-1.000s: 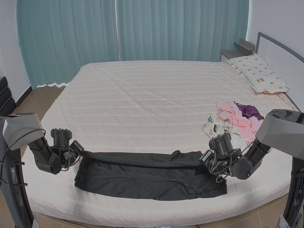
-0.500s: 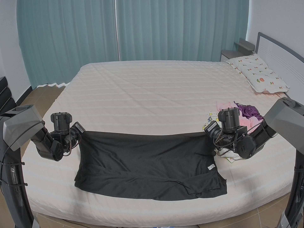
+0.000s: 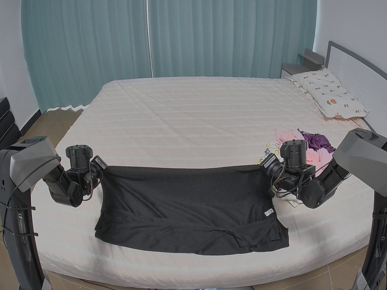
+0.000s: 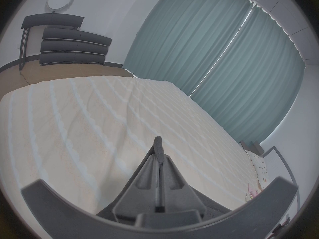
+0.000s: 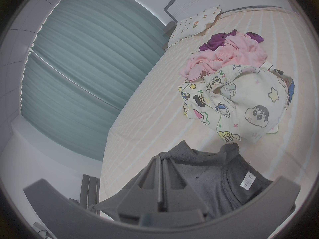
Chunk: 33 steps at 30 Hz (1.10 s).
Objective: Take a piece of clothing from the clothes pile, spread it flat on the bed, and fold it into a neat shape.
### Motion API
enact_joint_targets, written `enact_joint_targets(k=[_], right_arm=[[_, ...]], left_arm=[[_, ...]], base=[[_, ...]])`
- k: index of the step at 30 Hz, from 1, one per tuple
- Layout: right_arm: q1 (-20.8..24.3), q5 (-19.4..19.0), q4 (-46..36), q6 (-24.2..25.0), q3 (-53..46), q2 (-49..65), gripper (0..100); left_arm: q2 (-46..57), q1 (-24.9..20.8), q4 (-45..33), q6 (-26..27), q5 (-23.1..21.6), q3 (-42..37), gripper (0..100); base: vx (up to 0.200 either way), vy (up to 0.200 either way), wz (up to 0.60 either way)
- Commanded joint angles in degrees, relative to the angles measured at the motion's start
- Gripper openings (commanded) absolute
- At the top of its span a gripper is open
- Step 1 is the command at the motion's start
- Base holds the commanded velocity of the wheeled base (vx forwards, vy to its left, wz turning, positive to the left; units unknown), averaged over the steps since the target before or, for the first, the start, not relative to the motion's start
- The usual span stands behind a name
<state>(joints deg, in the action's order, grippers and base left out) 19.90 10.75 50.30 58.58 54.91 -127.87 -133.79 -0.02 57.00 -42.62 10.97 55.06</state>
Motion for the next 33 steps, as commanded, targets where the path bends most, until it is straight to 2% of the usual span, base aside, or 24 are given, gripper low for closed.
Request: enact_joint_targets(k=[1,17,27,33], right_arm=[[-0.82,0.23,1.21,-0.04,1.08,-0.01,0],[-2.40,0.06,1.21,-2.41,-3.14,3.59,0],[-2.67,-0.29,1.47,-3.20,-2.26,1.13,0],[-2.76,-0.29,6.04,-3.29,-0.33,-1.24,0]], left_arm=[[-0.07,-0.06,0.74,0.08,-0.07,-0.13,0],[1.87,-1.56,0.83,3.95,-0.16,-3.39,0],[1.87,-1.03,1.00,5.26,-0.07,-1.01,0],[1.34,-0.42,0.92,5.35,-0.16,-0.22,0]], base=[[0.000,0.000,0.00],[0.000,0.000,0.00],[0.000,0.000,0.00],[0.000,0.000,0.00]])
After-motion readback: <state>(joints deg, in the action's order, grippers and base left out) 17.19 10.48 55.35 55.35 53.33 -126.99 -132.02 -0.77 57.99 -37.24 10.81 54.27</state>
